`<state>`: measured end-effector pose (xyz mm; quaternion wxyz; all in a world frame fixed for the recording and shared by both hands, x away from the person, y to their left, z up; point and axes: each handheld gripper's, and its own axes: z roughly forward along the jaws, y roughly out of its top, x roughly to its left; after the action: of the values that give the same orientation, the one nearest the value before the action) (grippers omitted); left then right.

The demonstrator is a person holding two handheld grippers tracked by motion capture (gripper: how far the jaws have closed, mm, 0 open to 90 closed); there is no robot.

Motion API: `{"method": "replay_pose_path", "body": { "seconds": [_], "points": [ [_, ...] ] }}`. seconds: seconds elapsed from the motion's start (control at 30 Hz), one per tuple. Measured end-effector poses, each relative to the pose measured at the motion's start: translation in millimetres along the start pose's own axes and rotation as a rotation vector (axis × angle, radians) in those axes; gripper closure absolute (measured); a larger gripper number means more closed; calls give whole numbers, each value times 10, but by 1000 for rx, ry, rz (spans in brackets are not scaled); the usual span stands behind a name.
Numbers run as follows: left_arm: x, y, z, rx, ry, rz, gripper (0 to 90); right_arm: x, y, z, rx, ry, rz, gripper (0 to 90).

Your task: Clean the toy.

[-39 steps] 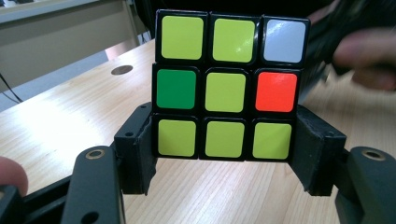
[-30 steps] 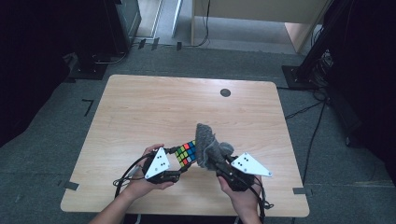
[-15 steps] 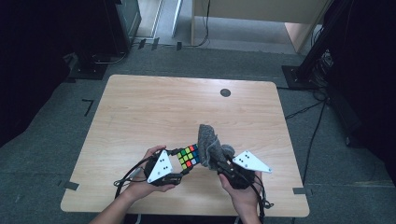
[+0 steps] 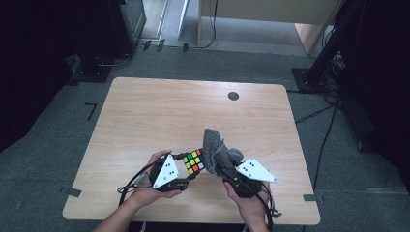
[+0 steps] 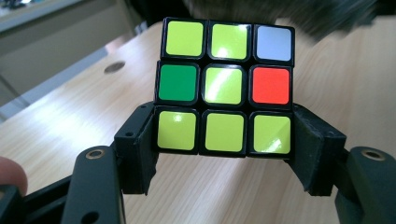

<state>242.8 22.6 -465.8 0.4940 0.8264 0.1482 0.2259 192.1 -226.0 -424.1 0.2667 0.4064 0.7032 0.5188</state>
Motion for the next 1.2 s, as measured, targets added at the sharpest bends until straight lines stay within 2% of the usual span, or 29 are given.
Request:
{"method": "replay_pose_path", "body": {
  "seconds": [0.07, 0.13, 0.23, 0.3, 0.33, 0.37, 0.43, 0.57, 0.6, 0.63, 0.67, 0.73, 0.77, 0.83, 0.87, 0.93, 1.0, 1.07, 1.1, 1.17, 1.2],
  "points": [
    [-22, 8, 41, 35, 16, -4, 341, 147, 27, -1, -9, 11, -101, 655],
    [-55, 33, 67, 65, 27, 2, 341, 311, 13, 37, 3, 10, -223, 653],
    [-118, 80, 79, 92, 34, 24, 342, 502, -64, 129, 47, -24, -373, 647],
    [-162, 93, 87, 118, 66, 70, 343, 560, -119, 187, 71, -68, -442, 642],
    [-167, 90, 87, 120, 66, 80, 343, 561, -131, 200, 75, -79, -469, 642],
    [-165, 87, 87, 119, 58, 77, 344, 551, -133, 201, 76, -84, -472, 643],
    [-161, 81, 91, 120, 60, 77, 344, 498, -107, 188, 78, -115, -448, 644],
    [-136, 73, 75, 106, 50, 66, 344, 327, -49, 130, 87, -212, -362, 645],
    [-130, 76, 72, 101, 52, 60, 343, 298, -43, 106, 72, -204, -338, 644],
    [-123, 81, 69, 99, 49, 54, 343, 291, -38, 80, 53, -175, -316, 644],
    [-121, 83, 69, 96, 47, 50, 344, 310, -32, 60, 30, -136, -313, 643],
    [-125, 83, 62, 83, 37, 49, 344, 410, -30, 52, 2, -58, -358, 642],
    [-126, 85, 50, 65, 22, 41, 343, 468, -36, 71, 15, -41, -388, 642],
    [-107, 85, 28, 47, -4, 25, 343, 535, -70, 128, 46, -51, -434, 638],
    [-89, 71, 21, 36, -19, 18, 343, 524, -77, 130, 36, -52, -427, 639],
    [-52, 37, 5, 10, -39, 0, 343, 425, -36, 111, 38, -17, -343, 640],
    [-24, 22, -17, -15, -47, -7, 343, 281, 17, 59, 19, -28, -238, 642],
    [10, 21, -66, -75, -78, -33, 343, 139, 42, 1, -2, -55, -151, 643],
    [24, 27, -85, -96, -91, -43, 343, 79, 40, -21, -17, -44, -106, 643],
    [33, 38, -111, -122, -94, -50, 343, 8, 19, -23, -36, 33, -34, 643],
    [40, 42, -123, -130, -103, -59, 343, 3, 4, 0, -28, 61, -26, 644]
  ]
}}
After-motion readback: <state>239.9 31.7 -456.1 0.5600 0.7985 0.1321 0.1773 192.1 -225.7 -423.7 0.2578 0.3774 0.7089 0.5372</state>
